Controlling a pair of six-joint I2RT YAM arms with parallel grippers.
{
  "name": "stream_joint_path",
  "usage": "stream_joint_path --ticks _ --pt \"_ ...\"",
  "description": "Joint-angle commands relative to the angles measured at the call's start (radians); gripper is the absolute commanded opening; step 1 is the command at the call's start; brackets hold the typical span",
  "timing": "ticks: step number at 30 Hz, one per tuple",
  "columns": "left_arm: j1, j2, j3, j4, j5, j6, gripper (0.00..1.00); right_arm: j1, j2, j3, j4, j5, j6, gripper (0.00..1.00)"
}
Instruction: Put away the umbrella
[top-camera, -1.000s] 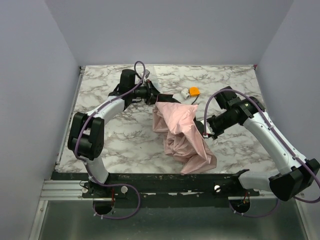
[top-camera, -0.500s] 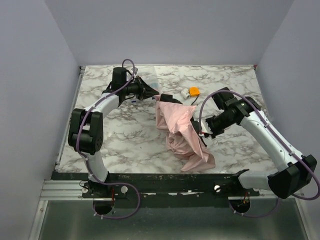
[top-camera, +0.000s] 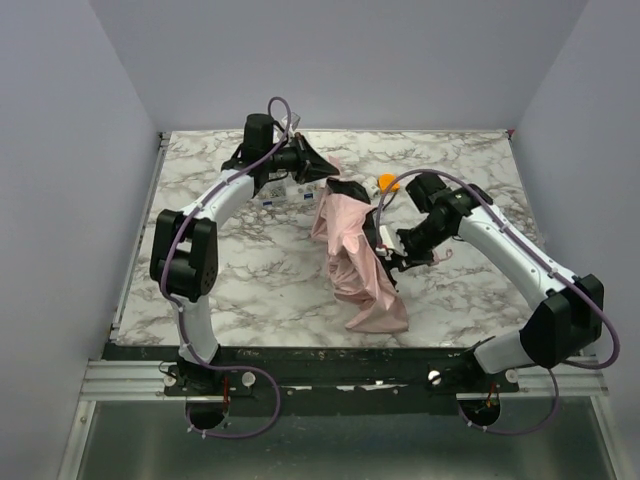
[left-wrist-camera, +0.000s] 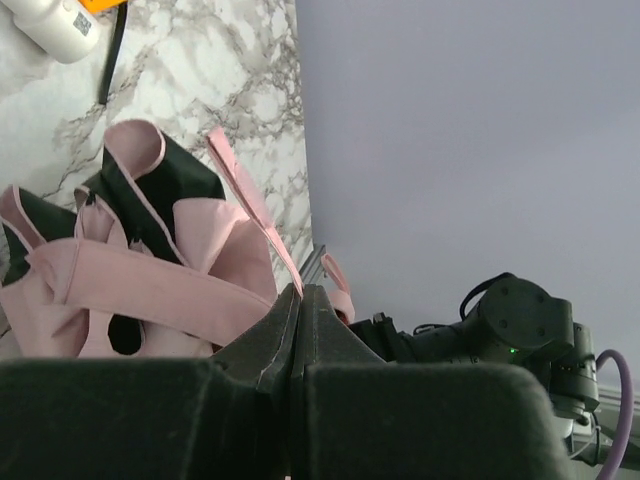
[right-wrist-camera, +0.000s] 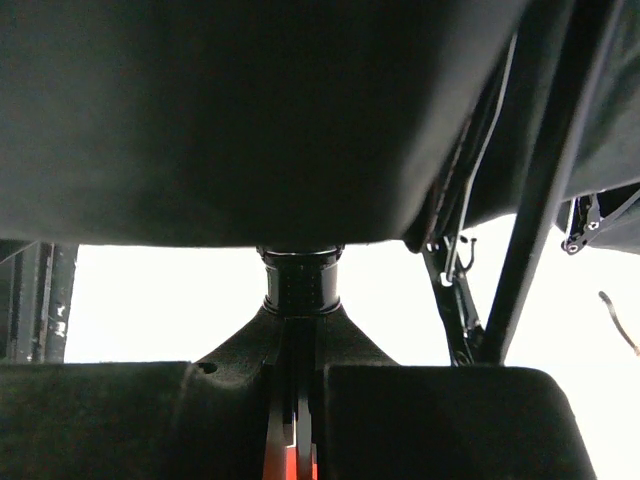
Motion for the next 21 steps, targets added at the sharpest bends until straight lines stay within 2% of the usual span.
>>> stream_joint_path --ticks 1,13,21 --pt "-0.016 0.025 0.016 -0.022 0.058 0.024 0.00 0.008 0.094 0.054 0.044 0.019 0.154 0.00" --pt "-0.061 0.020 0.050 -0.037 0.139 0.094 0.00 -0.024 0.380 0.240 0.099 0.007 0.364 0.00" --pt "-0.056 0.045 0.094 -0.106 0.110 0.125 0.00 -0.155 0.711 0.548 -0.087 -0.161 0.344 0.00"
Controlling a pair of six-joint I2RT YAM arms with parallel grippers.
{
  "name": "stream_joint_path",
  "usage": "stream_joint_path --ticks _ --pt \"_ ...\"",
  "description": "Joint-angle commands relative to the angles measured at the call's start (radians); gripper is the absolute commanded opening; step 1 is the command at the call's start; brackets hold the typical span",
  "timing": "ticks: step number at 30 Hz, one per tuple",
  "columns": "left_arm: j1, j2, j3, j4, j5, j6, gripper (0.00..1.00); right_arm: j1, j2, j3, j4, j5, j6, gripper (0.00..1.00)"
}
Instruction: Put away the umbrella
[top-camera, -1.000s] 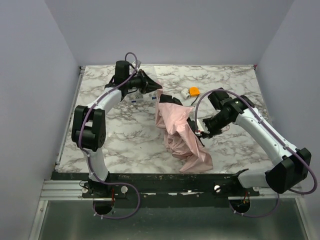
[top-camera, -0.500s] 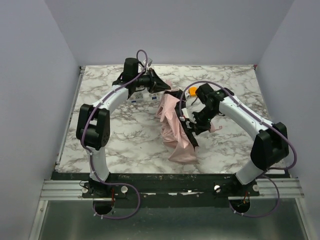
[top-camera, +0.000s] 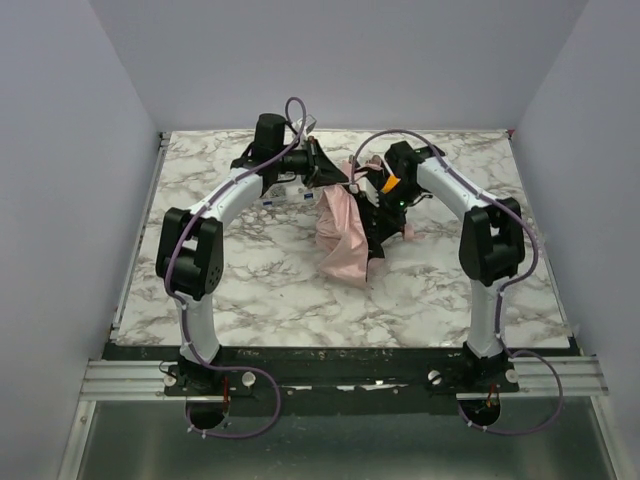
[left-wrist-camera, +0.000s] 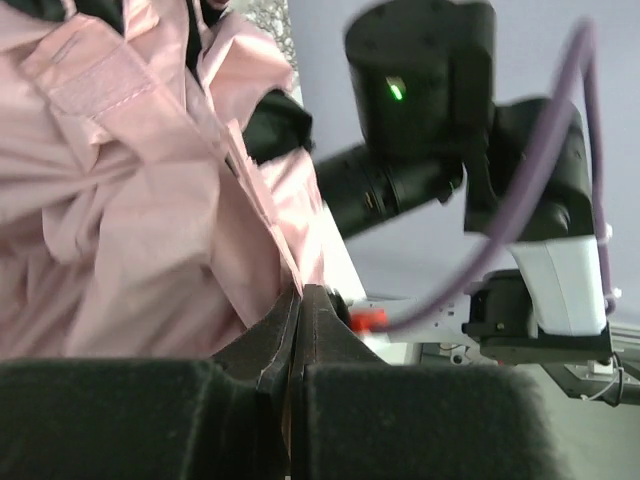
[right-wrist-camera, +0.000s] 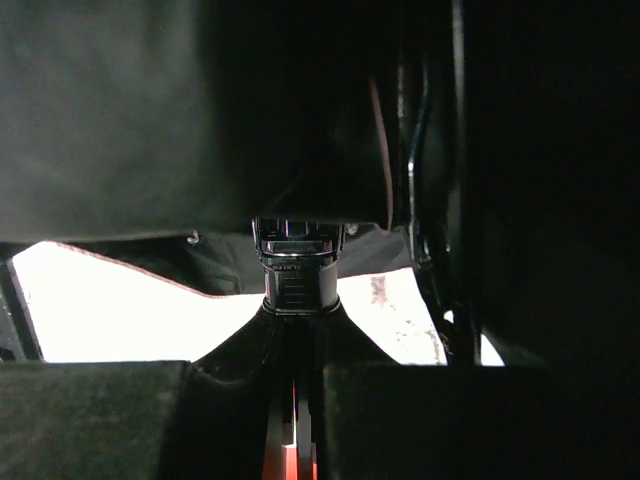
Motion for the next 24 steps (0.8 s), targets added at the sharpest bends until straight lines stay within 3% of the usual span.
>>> stream_joint_path --ticks 1,9,16,20,24 --pt "0.007 0.020 0.070 -0.072 0.011 0.045 0.00 -0.079 0.150 0.136 -0.122 -0.117 0.004 0.00" --pt "0.013 0.024 0.093 -0.121 0.012 0.079 0.00 -0.124 0.257 0.209 -0.214 -0.242 -0.041 0.00" --pt "0.014 -0.132 -0.119 -0.019 0.032 0.085 0.00 -0.121 0.268 0.145 -0.215 -0.277 -0.058 0.00" --pt "0.014 -0.258 -0.252 0.105 0.054 0.026 0.00 -0.047 0.241 0.076 -0.215 -0.265 -0.086 0.00" --pt "0.011 -0.302 -0.286 0.053 0.045 0.066 0.00 0.016 0.249 0.081 -0.214 -0.294 -0.085 0.00"
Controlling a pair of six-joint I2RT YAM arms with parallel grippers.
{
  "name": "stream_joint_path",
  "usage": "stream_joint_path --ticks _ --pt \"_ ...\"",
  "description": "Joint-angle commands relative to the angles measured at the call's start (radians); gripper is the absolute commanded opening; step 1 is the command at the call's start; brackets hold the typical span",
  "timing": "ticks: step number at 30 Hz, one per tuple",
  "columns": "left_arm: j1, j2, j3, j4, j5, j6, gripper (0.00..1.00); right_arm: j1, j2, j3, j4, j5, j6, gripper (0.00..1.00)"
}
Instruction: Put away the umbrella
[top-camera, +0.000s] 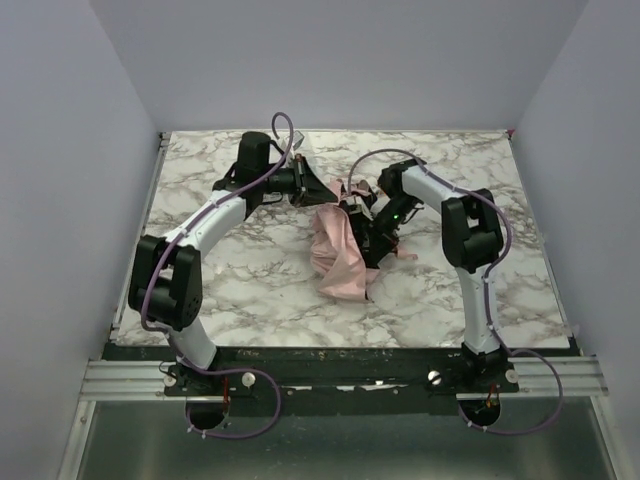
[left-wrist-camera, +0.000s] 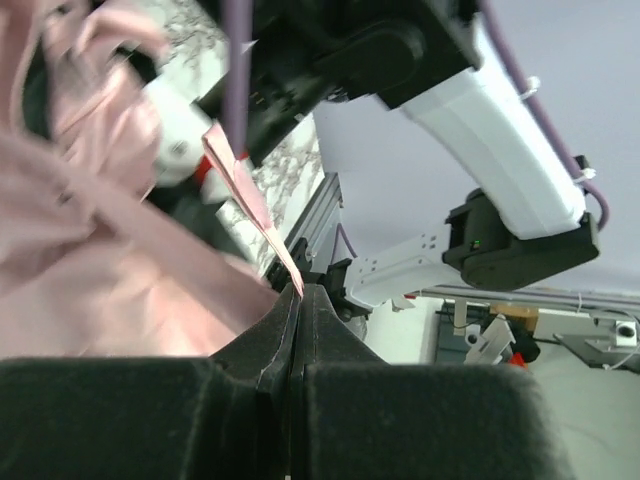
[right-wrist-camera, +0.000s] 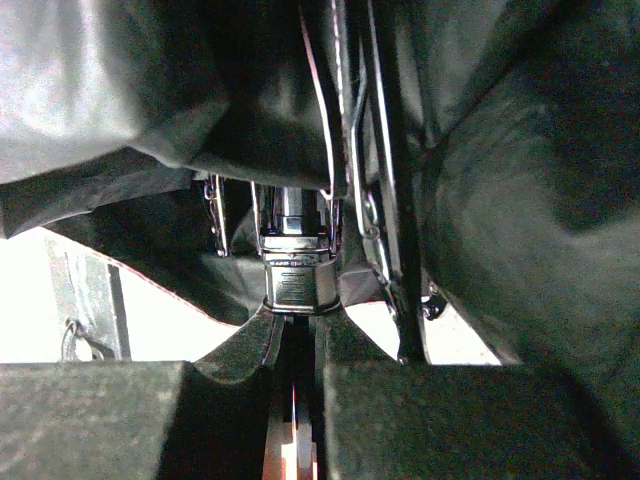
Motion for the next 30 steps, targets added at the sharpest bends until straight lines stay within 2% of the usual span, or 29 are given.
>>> stream_joint_path --ticks 1,3,11,17,19,22,30 --pt "0.001 -0.088 -0.011 0.005 0.040 0.042 0.00 0.068 -0.002 0.017 -0.027 -0.089 -0.006 0.00" --pt "0.007 -0.080 -0.012 -0.014 0.031 0.055 0.00 0.070 0.006 0.036 -0.027 -0.107 0.010 0.00" --pt "0.008 -0.144 -0.005 0.096 0.035 -0.056 0.00 0.068 0.047 0.000 -0.027 -0.083 0.010 0.00" --pt "0.001 -0.165 0.000 0.311 -0.005 -0.294 0.00 0.084 0.061 -0.014 -0.027 -0.078 0.006 0.00" --pt "-0.008 -0.164 0.015 0.329 -0.025 -0.330 0.00 0.095 0.064 -0.020 -0.027 -0.070 0.003 0.00" --pt "-0.020 -0.158 0.022 0.313 -0.056 -0.335 0.00 0.102 0.063 -0.026 -0.027 -0.068 0.000 0.00" --pt "-0.018 -0.094 -0.095 0.333 -0.147 -0.343 0.00 0.104 0.016 -0.066 -0.027 -0.103 -0.025 0.00"
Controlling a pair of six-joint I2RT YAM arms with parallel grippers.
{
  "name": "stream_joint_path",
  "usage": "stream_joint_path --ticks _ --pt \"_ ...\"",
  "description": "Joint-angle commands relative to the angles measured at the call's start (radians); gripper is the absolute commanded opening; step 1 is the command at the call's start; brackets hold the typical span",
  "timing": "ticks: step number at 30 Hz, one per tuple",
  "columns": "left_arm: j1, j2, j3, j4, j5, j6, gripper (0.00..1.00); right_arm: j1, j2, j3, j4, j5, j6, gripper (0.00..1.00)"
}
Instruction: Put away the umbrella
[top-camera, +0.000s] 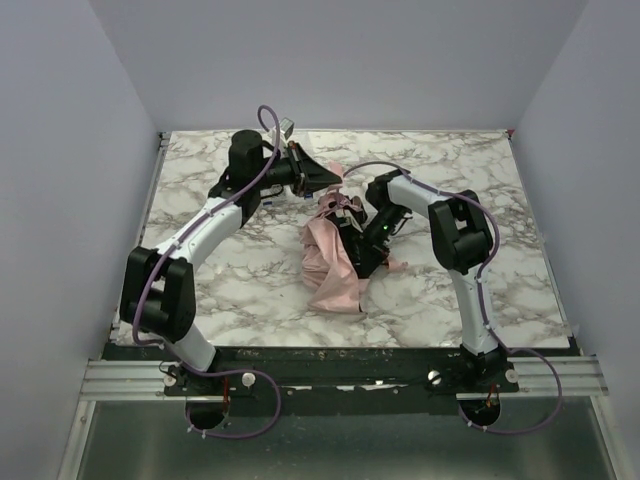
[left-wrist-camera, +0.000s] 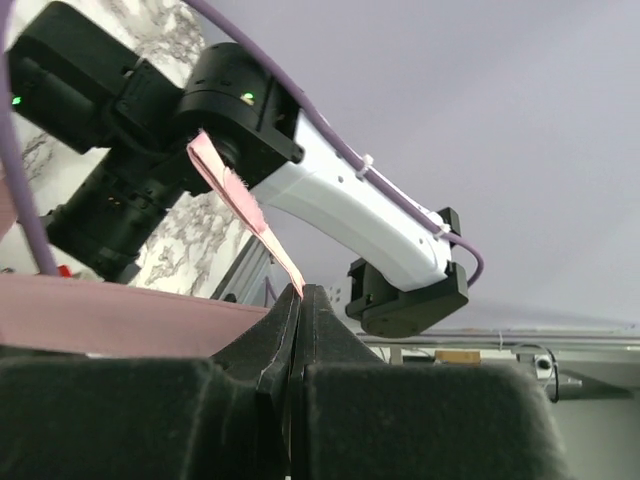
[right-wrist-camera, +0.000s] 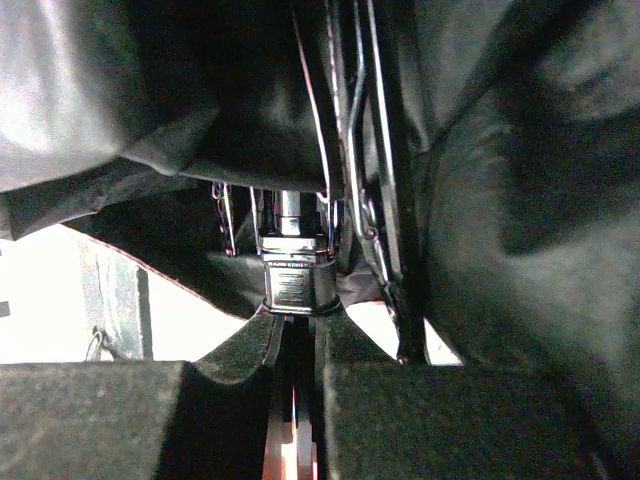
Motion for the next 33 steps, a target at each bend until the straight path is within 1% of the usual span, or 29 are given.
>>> stream_joint_path --ticks 1,4,6,8,12,14,16,19,22,23,26,27,29,31,33 --pt "-0.001 0.050 -0.040 0.053 -0.069 -0.032 0.00 0.000 -0.020 -0.026 -0.019 -0.058 -0.010 0.00" --pt "0.016 0.116 -0.038 0.067 -0.134 -0.060 0.00 0.000 -0.016 -0.013 -0.020 -0.083 0.001 0.00" --pt "0.032 0.159 -0.030 0.088 -0.196 -0.098 0.00 -0.001 -0.009 -0.013 -0.020 -0.092 0.000 0.00" --pt "0.045 0.201 0.003 0.074 -0.267 -0.126 0.00 0.000 0.001 -0.023 -0.020 -0.098 -0.006 0.00" --pt "0.053 0.243 0.072 -0.009 -0.478 -0.147 0.00 -0.001 0.010 -0.055 -0.019 -0.109 -0.026 0.00" --pt "0.048 0.262 0.096 -0.047 -0.561 -0.167 0.00 0.000 0.017 -0.057 -0.018 -0.113 -0.029 0.00" --pt "0.045 0.287 0.121 -0.072 -0.611 -0.187 0.00 0.000 0.024 -0.051 -0.018 -0.114 -0.026 0.00" --pt "0.034 0.332 0.175 -0.105 -0.642 -0.195 0.03 0.000 0.035 -0.040 -0.018 -0.118 -0.021 0.00" --pt "0.020 0.368 0.227 -0.133 -0.655 -0.200 0.08 0.000 0.046 -0.030 -0.018 -0.118 -0.018 0.00" --pt "0.015 0.379 0.249 -0.152 -0.663 -0.198 0.11 0.000 0.048 -0.030 -0.018 -0.120 -0.017 0.00" --pt "0.001 0.406 0.316 -0.216 -0.707 -0.190 0.14 0.000 0.046 -0.034 -0.019 -0.118 -0.020 0.00" --pt "-0.002 0.417 0.340 -0.241 -0.716 -0.187 0.16 0.000 0.046 -0.034 -0.019 -0.118 -0.021 0.00" --pt "-0.008 0.444 0.394 -0.294 -0.736 -0.187 0.23 0.000 0.047 -0.033 -0.018 -0.117 -0.018 0.00" --pt "-0.016 0.471 0.461 -0.343 -0.758 -0.186 0.34 0.000 0.048 -0.031 -0.019 -0.118 -0.017 0.00" --pt "-0.019 0.508 0.548 -0.389 -0.763 -0.183 0.37 0.000 0.048 -0.030 -0.018 -0.118 -0.016 0.00"
